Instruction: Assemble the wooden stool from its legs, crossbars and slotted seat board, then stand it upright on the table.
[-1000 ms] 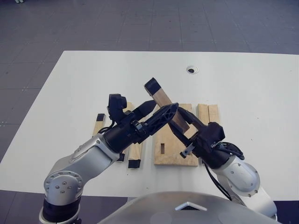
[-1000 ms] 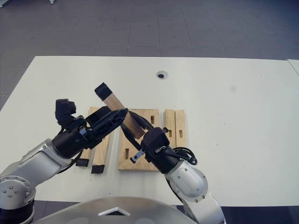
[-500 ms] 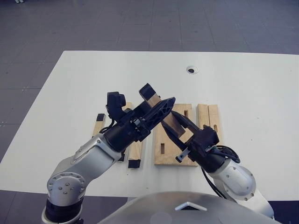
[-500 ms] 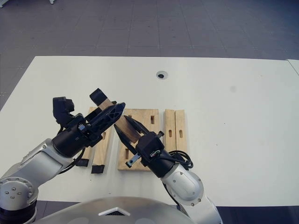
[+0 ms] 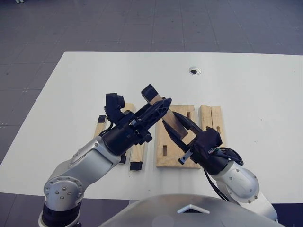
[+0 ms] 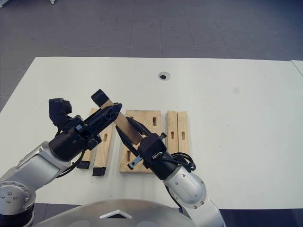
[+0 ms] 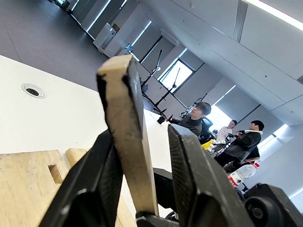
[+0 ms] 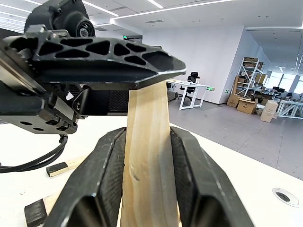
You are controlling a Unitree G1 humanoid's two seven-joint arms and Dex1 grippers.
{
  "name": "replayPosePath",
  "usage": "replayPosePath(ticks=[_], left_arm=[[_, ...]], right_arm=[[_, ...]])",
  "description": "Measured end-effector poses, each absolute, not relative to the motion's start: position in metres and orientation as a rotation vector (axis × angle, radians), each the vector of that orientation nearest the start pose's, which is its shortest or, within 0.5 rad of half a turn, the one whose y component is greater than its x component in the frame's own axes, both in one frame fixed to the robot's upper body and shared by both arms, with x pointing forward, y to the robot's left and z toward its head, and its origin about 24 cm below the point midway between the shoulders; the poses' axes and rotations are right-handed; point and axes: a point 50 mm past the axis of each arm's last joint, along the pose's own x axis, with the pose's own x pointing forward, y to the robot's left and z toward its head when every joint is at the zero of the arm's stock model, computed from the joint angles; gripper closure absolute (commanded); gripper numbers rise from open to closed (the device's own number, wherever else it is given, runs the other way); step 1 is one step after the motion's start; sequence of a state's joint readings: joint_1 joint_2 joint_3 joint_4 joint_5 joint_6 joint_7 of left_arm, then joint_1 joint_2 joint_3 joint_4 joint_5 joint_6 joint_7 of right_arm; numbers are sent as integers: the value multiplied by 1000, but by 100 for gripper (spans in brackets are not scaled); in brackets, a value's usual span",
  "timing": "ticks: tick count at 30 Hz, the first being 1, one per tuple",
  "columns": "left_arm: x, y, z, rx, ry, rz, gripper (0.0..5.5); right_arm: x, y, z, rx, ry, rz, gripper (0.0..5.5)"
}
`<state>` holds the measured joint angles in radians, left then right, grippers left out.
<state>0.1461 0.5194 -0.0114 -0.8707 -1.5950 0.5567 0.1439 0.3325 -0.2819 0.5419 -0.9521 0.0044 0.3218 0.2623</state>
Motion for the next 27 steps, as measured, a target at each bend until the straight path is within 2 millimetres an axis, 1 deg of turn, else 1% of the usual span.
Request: replayPosePath(ticks=[2, 3, 4, 15, 16, 17, 18, 20, 23, 27], left_arm=[[164, 122, 167, -796, 196, -803, 472], [164, 123, 167, -798, 194, -800, 497], [164, 123, 167, -799, 193, -797, 505], [163, 122, 167, -799, 189, -794, 508], [163, 122, 167, -799, 189, -793, 508], [163, 122, 167, -799, 189, -793, 508], [163, 122, 168, -800, 186, -792, 508], [163, 122, 168, -799, 185, -791, 508], [163, 122, 166, -774, 181, -778, 508], [169, 128, 160, -612, 143, -690, 508]], right_arm=[[132, -65, 143, -37, -220, 783, 419], [132, -65, 144, -35, -222, 782, 419], [132, -65, 144, -35, -222, 782, 419], [132, -64, 143, -32, -219, 779, 419], [132, -64, 143, -32, -219, 778, 380], [132, -65, 143, -30, -218, 777, 369], [133, -64, 142, -11, -199, 781, 344], [133, -64, 137, 0, -163, 786, 312], [135, -67, 136, -3, -156, 770, 251], [138, -72, 138, -11, -168, 745, 177]])
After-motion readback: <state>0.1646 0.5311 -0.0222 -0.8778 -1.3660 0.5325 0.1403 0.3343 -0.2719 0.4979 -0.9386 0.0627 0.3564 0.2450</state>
